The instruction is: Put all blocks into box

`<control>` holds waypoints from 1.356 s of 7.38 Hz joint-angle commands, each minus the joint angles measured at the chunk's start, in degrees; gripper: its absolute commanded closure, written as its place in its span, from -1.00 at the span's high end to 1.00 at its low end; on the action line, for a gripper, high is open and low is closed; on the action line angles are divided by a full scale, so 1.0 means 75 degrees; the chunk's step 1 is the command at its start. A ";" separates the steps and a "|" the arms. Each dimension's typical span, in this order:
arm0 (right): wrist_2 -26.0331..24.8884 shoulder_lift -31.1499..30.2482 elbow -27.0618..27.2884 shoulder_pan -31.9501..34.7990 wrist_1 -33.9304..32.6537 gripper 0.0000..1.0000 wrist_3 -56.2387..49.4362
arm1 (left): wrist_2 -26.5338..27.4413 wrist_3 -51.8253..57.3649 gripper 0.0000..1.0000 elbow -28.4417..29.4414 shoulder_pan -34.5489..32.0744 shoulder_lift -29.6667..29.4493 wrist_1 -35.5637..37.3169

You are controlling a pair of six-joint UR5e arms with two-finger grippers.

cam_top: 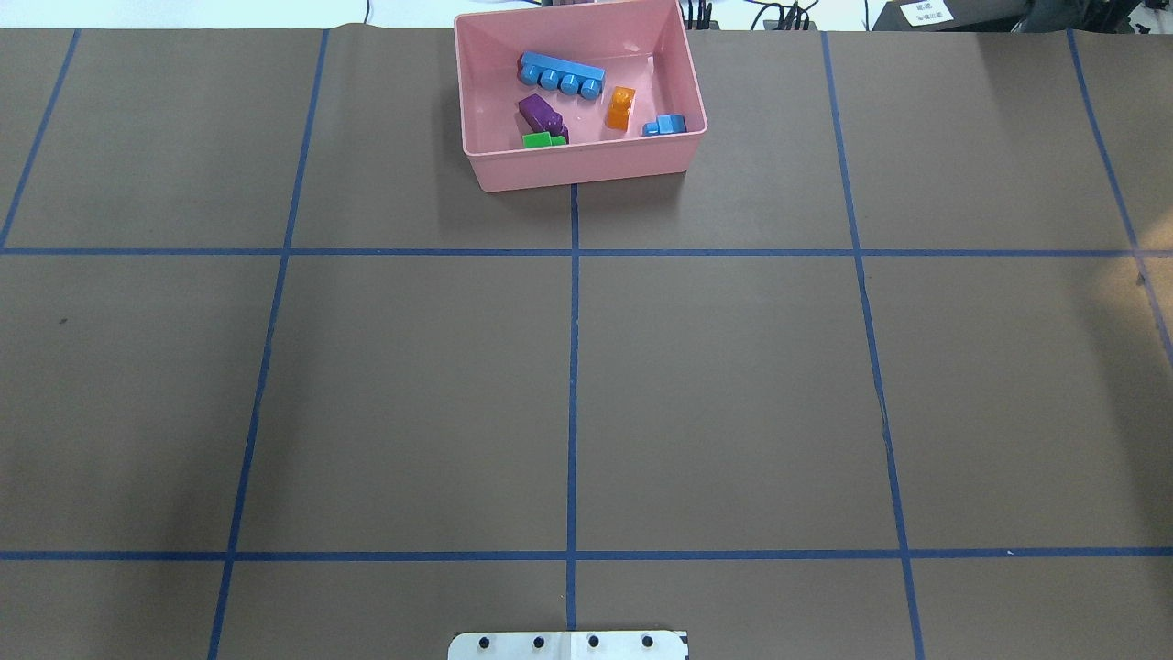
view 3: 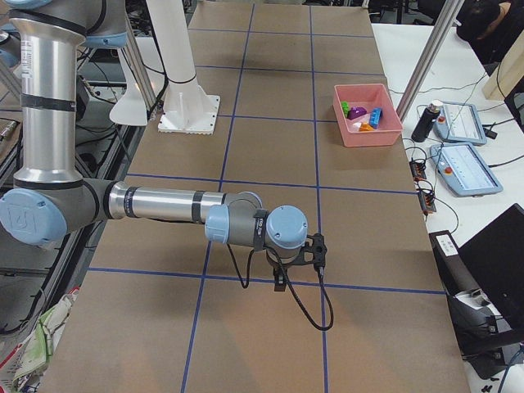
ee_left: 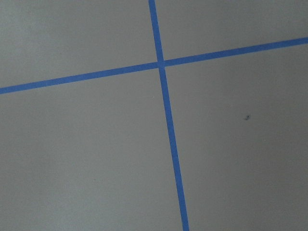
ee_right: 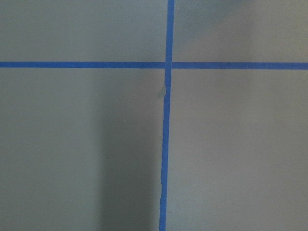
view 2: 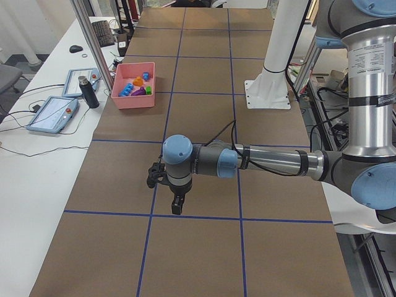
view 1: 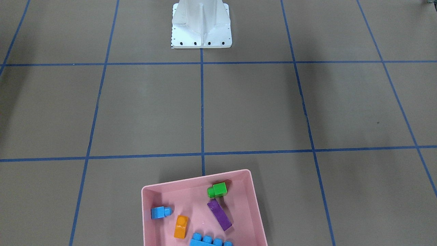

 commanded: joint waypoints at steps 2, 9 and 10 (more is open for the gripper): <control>-0.0003 0.0010 0.0034 0.0002 0.0000 1.00 0.0048 | 0.0002 -0.0003 1.00 0.0025 0.0000 -0.0042 -0.0002; -0.0003 0.0092 0.0128 0.0002 0.0000 1.00 0.0059 | 0.0002 -0.0003 1.00 -0.0010 -0.0012 -0.0112 -0.0002; -0.0015 0.0093 0.0117 0.0002 0.0000 1.00 0.0048 | -0.0010 -0.0015 1.00 -0.0010 0.0000 -0.0147 -0.0002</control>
